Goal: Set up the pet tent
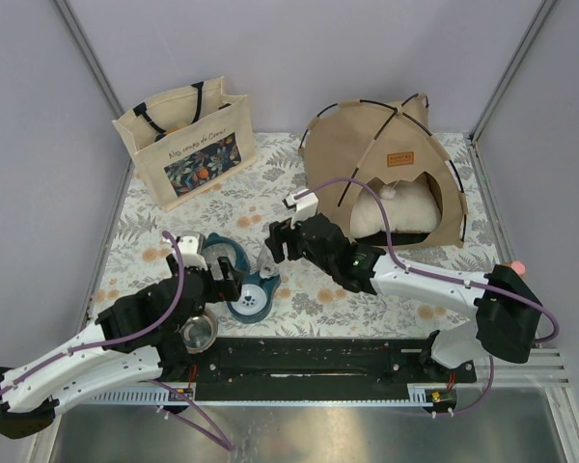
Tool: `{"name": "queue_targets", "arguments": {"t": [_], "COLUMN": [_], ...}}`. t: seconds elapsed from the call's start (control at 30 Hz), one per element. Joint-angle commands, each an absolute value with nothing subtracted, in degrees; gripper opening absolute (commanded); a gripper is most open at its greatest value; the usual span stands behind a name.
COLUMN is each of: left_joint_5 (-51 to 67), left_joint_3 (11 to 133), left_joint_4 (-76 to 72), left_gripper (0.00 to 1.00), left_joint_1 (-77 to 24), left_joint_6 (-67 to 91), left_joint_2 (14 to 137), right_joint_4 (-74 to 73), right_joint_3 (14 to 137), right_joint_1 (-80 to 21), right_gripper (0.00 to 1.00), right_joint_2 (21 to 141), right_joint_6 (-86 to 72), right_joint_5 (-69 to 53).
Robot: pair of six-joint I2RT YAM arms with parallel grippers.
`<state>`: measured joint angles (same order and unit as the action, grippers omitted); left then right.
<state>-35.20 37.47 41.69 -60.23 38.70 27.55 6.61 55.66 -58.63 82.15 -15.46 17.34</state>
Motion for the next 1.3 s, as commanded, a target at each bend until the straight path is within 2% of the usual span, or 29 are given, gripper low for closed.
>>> {"name": "queue_targets", "arguments": {"t": [0.0,0.43,0.8,1.1,1.2,1.27], "left_joint_5": [-37.4,-38.8,-39.0,-39.1,-39.0,-39.0], "left_joint_3": [39.6,40.3,40.7,40.3,40.4,40.4], "left_joint_4": [41.2,41.7,42.5,42.5,42.7,42.7], "left_gripper": [0.99,0.99,0.99,0.99,0.99,0.99], "left_joint_1": [-60.1,-60.1,-60.0,-60.0,-60.0,-60.1], "left_joint_6": [38.7,38.2,38.2,38.6,38.3,38.3], "left_joint_2": [27.7,28.0,27.8,27.4,27.7,27.5], "right_joint_4": [4.7,2.2,2.3,2.5,3.1,3.1], "right_joint_3": [57.6,59.0,60.6,60.3,59.7,59.9], "right_joint_1": [-59.3,-59.9,-59.9,-60.5,-61.2,-61.9], "right_gripper": [0.48,0.48,0.48,0.48,0.52,0.60], "right_joint_2": [84.5,86.7,85.5,89.8,90.9,91.6], "right_joint_6": [-10.3,-1.1,-0.4,-3.2,-3.8,-3.2], "right_joint_5": [19.0,24.9,23.0,23.6,24.0,24.6]}}
